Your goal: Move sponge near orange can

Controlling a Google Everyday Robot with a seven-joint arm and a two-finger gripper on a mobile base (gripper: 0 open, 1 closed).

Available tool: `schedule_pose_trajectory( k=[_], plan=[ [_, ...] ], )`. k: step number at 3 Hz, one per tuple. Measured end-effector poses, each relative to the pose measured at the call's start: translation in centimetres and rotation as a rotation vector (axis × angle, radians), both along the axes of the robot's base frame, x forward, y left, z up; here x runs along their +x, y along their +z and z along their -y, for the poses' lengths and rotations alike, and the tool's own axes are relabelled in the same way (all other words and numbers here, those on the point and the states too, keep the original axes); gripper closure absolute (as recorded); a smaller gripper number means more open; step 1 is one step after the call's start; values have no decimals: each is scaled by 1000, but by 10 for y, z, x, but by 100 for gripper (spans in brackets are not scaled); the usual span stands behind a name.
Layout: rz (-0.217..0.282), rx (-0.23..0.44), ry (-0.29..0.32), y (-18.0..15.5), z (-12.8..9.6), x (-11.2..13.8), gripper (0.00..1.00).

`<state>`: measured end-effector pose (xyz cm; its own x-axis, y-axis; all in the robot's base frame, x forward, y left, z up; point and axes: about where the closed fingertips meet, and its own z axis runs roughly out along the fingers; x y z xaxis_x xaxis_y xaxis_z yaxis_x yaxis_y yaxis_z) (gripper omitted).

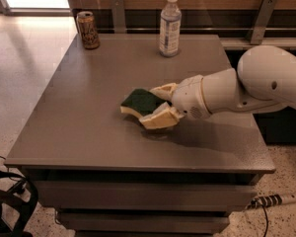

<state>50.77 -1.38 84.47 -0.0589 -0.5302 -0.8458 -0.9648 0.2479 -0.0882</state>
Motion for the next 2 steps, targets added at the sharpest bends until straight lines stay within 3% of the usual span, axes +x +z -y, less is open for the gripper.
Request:
schedule_pose_trajectory(
  k=[2],
  plan=[
    [-71, -105, -132, 90, 6, 130, 100]
  ],
)
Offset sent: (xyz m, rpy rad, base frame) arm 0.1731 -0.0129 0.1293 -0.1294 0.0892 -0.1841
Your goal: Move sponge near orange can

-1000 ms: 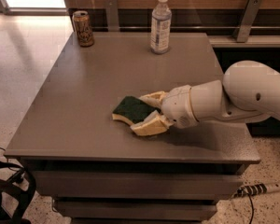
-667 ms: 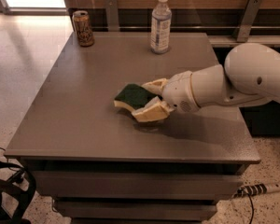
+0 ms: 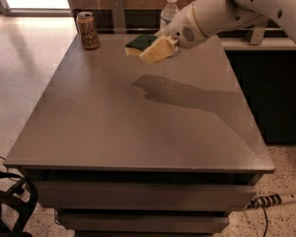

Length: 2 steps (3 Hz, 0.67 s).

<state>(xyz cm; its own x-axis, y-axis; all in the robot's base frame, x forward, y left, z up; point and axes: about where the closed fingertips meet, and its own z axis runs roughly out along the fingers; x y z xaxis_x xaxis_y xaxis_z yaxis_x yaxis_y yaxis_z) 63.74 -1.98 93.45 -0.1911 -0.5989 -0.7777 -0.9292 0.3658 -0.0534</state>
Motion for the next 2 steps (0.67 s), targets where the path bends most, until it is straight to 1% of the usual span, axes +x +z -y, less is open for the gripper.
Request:
schedule_pose_trajectory(
  k=[1, 2],
  plan=[
    [-28, -2, -43, 13, -9, 38, 100],
    [-44, 47, -52, 7, -26, 61, 100]
  ],
)
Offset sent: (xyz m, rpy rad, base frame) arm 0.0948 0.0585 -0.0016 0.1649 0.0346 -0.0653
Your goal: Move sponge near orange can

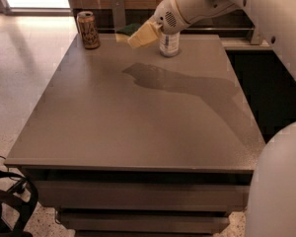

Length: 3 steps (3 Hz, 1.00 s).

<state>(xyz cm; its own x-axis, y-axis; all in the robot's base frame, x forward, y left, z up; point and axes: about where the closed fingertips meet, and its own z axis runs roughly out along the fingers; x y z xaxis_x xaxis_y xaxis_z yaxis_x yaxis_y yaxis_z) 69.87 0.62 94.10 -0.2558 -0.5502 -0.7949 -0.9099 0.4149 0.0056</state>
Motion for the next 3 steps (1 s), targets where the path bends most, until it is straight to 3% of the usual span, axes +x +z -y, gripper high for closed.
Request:
schedule_pose_trajectory(
  k=[1, 2, 3],
  plan=[
    [22, 113, 2, -19, -34, 29, 100],
    [81, 184, -24, -32, -52, 47, 100],
    [158, 178, -70, -38, -63, 61, 100]
  ],
)
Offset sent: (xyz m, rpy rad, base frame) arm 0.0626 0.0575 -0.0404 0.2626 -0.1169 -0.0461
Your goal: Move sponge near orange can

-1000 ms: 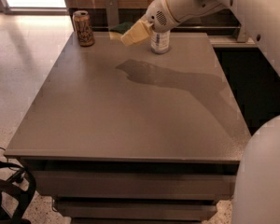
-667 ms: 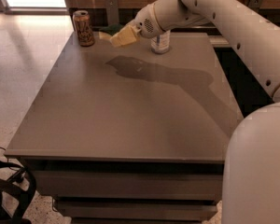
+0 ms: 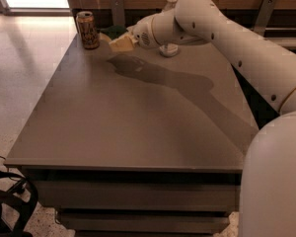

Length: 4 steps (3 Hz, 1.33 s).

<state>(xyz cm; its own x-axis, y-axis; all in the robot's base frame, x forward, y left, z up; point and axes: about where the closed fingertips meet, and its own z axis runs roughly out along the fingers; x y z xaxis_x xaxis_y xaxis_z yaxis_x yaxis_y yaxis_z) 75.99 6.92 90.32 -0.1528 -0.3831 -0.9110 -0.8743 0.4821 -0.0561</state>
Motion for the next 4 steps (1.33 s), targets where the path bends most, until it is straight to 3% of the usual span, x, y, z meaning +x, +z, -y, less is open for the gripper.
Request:
schedule_pose_trajectory(
  k=[1, 4],
  plan=[
    [30, -22, -21, -2, -5, 6, 100],
    [37, -90, 20, -14, -24, 35, 100]
  ],
)
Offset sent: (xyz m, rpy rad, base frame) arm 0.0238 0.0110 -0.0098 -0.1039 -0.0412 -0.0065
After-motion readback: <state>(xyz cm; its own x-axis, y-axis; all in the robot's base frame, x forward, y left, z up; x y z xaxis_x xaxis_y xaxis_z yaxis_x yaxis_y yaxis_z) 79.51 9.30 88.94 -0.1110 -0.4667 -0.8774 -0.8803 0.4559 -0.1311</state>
